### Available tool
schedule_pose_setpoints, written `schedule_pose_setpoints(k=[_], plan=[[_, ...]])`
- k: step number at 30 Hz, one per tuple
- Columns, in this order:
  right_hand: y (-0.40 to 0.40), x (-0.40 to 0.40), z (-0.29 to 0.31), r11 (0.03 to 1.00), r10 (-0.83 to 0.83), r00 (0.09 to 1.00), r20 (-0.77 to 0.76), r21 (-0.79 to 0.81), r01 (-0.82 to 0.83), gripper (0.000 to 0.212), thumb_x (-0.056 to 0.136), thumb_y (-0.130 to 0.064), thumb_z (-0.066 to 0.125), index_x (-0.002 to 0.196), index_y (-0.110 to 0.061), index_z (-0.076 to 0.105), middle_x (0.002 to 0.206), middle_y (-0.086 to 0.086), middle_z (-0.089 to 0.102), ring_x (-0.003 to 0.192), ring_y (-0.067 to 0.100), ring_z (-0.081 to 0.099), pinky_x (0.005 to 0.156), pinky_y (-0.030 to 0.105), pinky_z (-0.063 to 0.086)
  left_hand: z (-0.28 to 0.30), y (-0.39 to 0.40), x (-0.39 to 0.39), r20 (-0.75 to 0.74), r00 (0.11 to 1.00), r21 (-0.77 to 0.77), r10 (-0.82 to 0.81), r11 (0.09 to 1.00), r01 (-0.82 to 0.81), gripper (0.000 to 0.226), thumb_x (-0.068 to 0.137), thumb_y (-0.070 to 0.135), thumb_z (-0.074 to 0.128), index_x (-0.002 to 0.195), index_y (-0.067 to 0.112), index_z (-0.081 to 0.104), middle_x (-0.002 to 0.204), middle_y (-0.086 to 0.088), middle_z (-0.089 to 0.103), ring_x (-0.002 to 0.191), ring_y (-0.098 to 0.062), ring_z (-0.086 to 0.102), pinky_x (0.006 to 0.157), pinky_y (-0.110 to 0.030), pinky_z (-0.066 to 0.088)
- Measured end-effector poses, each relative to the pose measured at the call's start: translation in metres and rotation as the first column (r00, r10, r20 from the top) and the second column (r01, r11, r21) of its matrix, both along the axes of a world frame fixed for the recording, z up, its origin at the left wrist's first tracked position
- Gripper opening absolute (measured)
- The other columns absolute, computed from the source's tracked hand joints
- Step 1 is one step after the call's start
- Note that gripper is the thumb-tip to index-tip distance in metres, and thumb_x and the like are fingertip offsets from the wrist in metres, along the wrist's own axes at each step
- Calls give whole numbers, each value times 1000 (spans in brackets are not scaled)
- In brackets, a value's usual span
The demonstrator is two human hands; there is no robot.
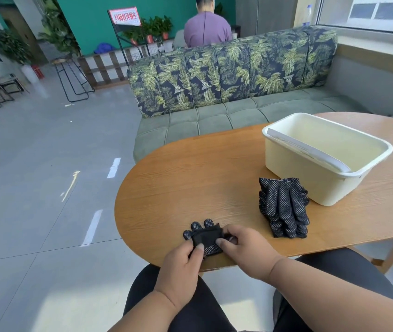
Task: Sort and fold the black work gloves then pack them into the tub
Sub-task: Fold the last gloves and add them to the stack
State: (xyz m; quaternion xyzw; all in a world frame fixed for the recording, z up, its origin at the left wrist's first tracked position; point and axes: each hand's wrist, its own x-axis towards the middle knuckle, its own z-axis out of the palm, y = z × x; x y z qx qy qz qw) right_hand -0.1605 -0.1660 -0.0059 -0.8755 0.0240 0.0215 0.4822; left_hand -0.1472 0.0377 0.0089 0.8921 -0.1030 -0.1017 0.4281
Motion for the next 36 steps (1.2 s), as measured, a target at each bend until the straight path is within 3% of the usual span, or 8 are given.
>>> schedule_pose_setpoints(k=[3, 8, 13, 19, 22, 26, 30, 36], plan=[[7, 11, 1, 998, -60, 996, -69, 19, 62, 12, 98, -41, 65, 101, -30, 69, 74, -9, 70, 63, 0, 60, 58, 17, 42, 2, -5, 12, -77, 987, -65, 143, 987, -148, 24, 104, 39, 55, 88, 26, 68, 79, 7, 71, 72, -4, 62, 65, -26, 49], [13, 32, 2, 987, -130, 983, -129, -112, 115, 18, 96, -46, 63, 97, -29, 67, 84, -7, 71, 81, 13, 66, 76, 34, 57, -5, -11, 32, -80, 945, -35, 318, 946, -322, 14, 100, 41, 63, 110, 31, 64, 94, 13, 72, 81, -5, 69, 73, -29, 58], [19, 40, 0, 975, -169, 978, -125, -165, 147, 25, 94, -47, 65, 117, -41, 59, 104, -11, 69, 91, 14, 66, 81, 33, 57, -7, -16, 42, -80, 924, 19, 373, 928, -373, 42, 94, 42, 68, 131, 34, 50, 116, 14, 67, 97, -9, 69, 79, -32, 60], [18, 38, 0, 982, -141, 986, -89, -138, 128, 39, 96, -42, 62, 132, -48, 47, 106, -16, 63, 93, 12, 63, 82, 30, 52, -10, -18, 48, -69, 922, -10, 382, 924, -383, 40, 95, 32, 68, 133, 35, 54, 111, 20, 68, 98, -8, 69, 91, -41, 60], [17, 32, -2, 985, -86, 995, -44, -152, 78, 36, 99, -39, 58, 134, -47, 53, 125, -15, 60, 111, 11, 61, 91, 29, 50, -9, -16, 43, 5, 946, -24, 324, 946, -323, 36, 97, 32, 69, 131, 34, 57, 120, 19, 62, 97, 2, 64, 88, -28, 58], [15, 27, -6, 983, -24, 998, -56, -183, 13, 29, 101, -39, 55, 128, -38, 65, 127, -9, 53, 111, 13, 61, 99, 32, 49, -5, -6, 32, 210, 975, 161, 69, 981, -105, 24, 94, 39, 69, 117, 40, 64, 120, 26, 51, 108, 2, 55, 93, -20, 48], [9, 21, -4, 981, 40, 997, -59, -189, -51, 42, 90, -34, 60, 133, -34, 63, 125, -12, 46, 98, 7, 59, 100, 26, 47, -6, 0, 29, 173, 971, 324, -163, 941, 100, 44, 85, 47, 70, 128, 39, 63, 125, 30, 47, 116, 7, 46, 98, -13, 39], [9, 18, 1, 939, 145, 986, -77, -305, -162, 63, 83, -25, 61, 145, -32, 54, 130, -9, 45, 103, 11, 56, 98, 24, 48, -4, 4, 32, 177, 962, 347, -208, 928, 136, 48, 87, 37, 69, 134, 33, 63, 128, 26, 51, 118, 5, 50, 103, -13, 40]])
